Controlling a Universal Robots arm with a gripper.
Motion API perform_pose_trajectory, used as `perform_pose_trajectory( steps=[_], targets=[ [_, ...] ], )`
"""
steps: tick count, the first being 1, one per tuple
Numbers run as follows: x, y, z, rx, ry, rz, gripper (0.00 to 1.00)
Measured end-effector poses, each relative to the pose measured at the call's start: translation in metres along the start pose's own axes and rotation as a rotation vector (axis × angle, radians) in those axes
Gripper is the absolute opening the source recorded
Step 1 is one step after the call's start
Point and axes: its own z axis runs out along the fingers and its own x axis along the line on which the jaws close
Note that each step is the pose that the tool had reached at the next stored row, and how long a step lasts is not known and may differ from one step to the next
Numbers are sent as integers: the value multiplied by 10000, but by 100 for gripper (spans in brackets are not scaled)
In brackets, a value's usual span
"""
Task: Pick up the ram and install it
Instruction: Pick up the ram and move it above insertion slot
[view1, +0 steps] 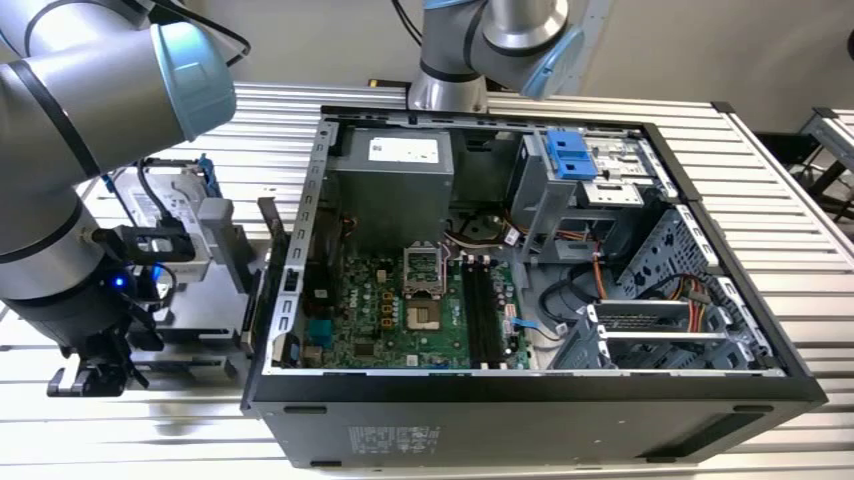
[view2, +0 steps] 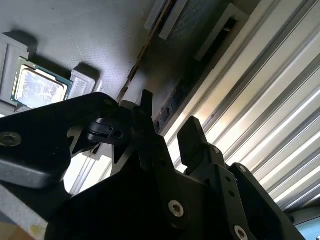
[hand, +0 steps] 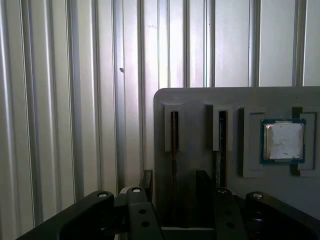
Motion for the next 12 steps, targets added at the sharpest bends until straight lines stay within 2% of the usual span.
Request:
perform_pose_trajectory(
  steps=[12],
  targets=[
    [0, 0, 1, 12, 7, -182, 100]
  ],
)
